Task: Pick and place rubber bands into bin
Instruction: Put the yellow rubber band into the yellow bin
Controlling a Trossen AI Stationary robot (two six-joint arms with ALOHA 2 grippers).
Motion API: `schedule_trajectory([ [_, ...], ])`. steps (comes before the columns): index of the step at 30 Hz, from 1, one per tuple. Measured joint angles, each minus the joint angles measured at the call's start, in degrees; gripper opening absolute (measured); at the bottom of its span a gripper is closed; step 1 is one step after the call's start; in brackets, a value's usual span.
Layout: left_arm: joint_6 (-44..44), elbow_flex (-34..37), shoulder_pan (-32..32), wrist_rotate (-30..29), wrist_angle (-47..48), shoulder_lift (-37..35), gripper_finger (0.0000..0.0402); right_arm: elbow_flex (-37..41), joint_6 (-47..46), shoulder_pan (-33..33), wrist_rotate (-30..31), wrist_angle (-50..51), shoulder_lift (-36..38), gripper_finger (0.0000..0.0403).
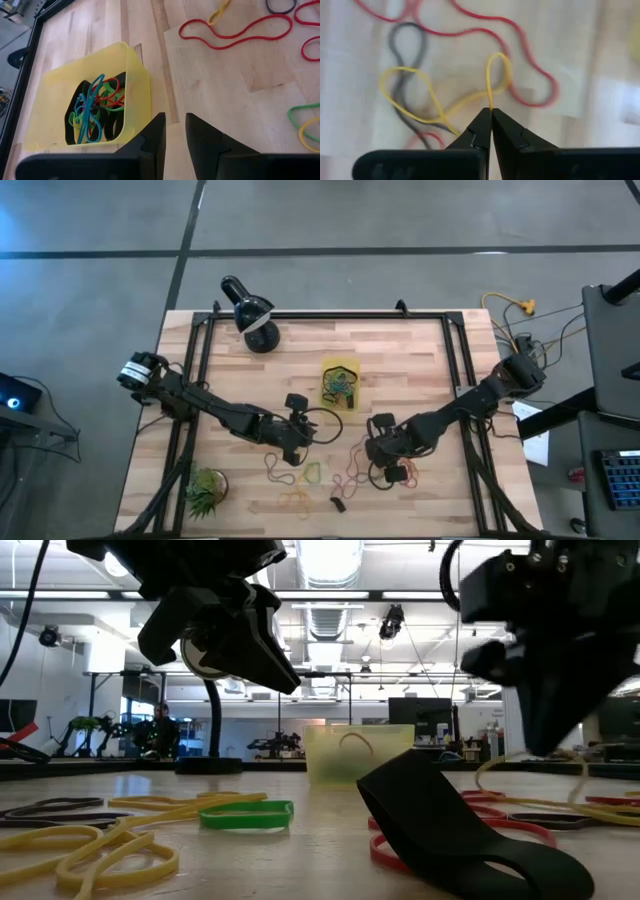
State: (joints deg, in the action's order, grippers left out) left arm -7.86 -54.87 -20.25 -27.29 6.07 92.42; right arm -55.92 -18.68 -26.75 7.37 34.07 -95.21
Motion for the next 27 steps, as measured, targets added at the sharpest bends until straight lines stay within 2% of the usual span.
schedule_trajectory([
  [5, -0.02, 0.11, 0.00, 0.00, 0.01, 0.00, 0.0059, -5.93, 3.30, -0.03, 6.02, 7.50, 0.74, 0.0008],
  [9, -0.02, 0.15, 0.00, 0.00, 0.02, 0.00, 0.0059, -10.61, 6.92, -0.01, 13.31, 11.97, 0.80, 0.0008],
  [20, -0.02, 0.20, -0.02, 0.00, 0.27, 0.00, 0.0059, -18.30, 17.70, 1.21, 42.77, 12.48, 0.98, 0.0008],
  [23, -0.02, 0.31, 0.00, 0.00, 0.56, 0.00, 0.0059, -18.93, 19.98, 2.92, 45.96, 11.68, 0.98, 0.0008],
  [27, -0.02, 0.92, 0.00, 0.00, 0.53, 0.00, 0.0059, -19.08, 21.64, 6.51, 46.81, 9.67, 0.98, 0.0008],
])
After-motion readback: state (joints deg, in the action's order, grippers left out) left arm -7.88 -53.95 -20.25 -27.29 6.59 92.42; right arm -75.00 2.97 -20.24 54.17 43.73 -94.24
